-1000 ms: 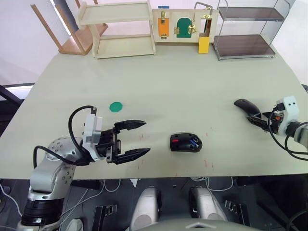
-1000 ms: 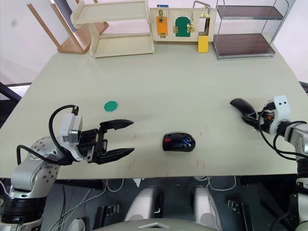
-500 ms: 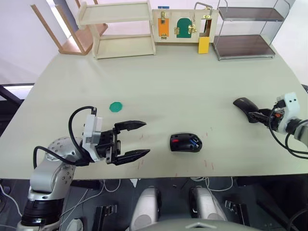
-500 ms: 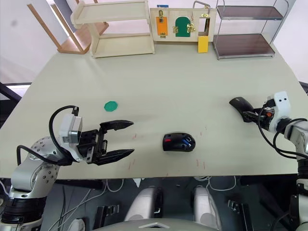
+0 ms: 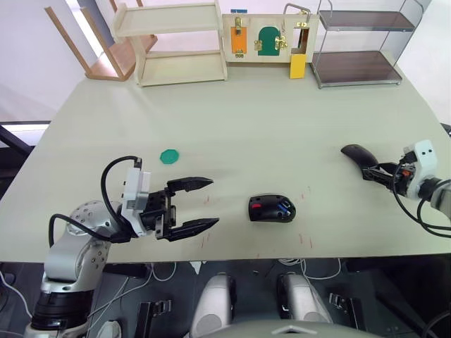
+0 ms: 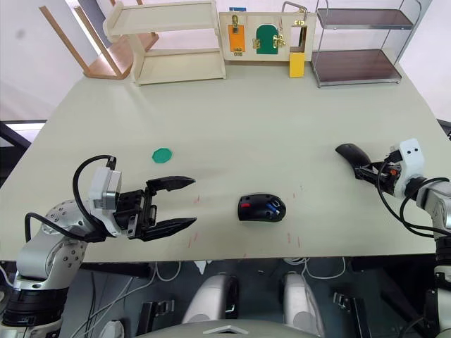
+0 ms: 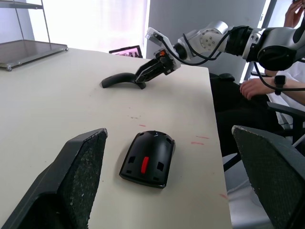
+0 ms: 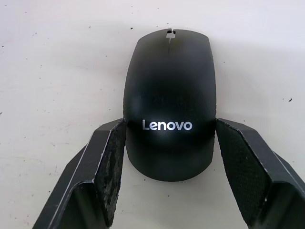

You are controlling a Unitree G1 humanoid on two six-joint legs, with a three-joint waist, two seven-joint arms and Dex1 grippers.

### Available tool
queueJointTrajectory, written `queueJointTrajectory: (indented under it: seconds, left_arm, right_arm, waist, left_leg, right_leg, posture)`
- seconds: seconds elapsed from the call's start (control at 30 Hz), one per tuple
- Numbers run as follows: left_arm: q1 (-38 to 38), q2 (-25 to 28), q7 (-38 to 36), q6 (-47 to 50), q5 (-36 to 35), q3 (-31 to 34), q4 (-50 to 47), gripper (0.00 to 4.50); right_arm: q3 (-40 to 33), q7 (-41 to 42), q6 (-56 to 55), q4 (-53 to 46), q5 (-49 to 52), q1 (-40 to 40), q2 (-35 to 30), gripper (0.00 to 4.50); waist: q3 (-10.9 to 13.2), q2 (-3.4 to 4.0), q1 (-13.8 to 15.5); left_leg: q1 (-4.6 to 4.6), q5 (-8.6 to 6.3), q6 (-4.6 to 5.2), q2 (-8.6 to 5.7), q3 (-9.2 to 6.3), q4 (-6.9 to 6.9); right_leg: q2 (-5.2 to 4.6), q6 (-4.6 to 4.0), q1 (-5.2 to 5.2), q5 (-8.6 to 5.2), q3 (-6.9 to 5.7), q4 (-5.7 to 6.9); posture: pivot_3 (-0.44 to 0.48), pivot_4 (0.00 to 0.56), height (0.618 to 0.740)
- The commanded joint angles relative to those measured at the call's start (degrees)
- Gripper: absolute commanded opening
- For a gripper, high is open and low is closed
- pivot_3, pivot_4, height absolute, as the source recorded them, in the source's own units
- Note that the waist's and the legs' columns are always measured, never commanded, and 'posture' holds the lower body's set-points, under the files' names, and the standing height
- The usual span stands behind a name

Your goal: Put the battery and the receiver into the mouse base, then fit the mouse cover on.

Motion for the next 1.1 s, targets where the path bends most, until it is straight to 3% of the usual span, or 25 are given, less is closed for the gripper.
queueJointTrajectory:
  seconds: [0.03,0.37,1.1]
  left_arm:
    - [-0.13,0.05,-0.37,-0.88,-0.42,0.18,-0.96,4.50]
    - [-0.59,-0.03,-0.28,-0.78,-0.28,-0.18,-0.78,4.50]
    - [-0.72,0.02,-0.40,-0.72,-0.17,-0.44,-0.60,4.50]
  right_arm:
    - [-0.43,-1.18,-0.19,-1.54,-0.28,-0.24,-0.09,3.04]
    - [-0.31,-1.83,0.98,-2.09,-0.03,-0.75,0.23,3.04]
    - [0.52,1.51,-8.13,10.60,-2.05,-3.59,0.17,3.04]
  waist:
    - [0.00,0.00,0.00]
    - [0.00,0.00,-0.01]
    - [-0.01,-0.01,-0.02]
  left_leg:
    - [0.00,0.00,0.00,0.00,0.00,0.00]
    - [0.00,0.00,0.00,0.00,0.01,0.00]
    - [0.03,0.00,0.00,0.00,0.07,0.05]
  right_leg:
    - [0.00,0.00,0.00,0.00,0.00,0.00]
    - [0.00,0.01,0.00,0.00,0.01,0.01]
    - [0.00,0.00,0.03,0.01,0.08,0.01]
  posture:
    - [0.000,0.150,0.740]
    - [0.000,0.150,0.740]
    - [0.000,0.150,0.740]
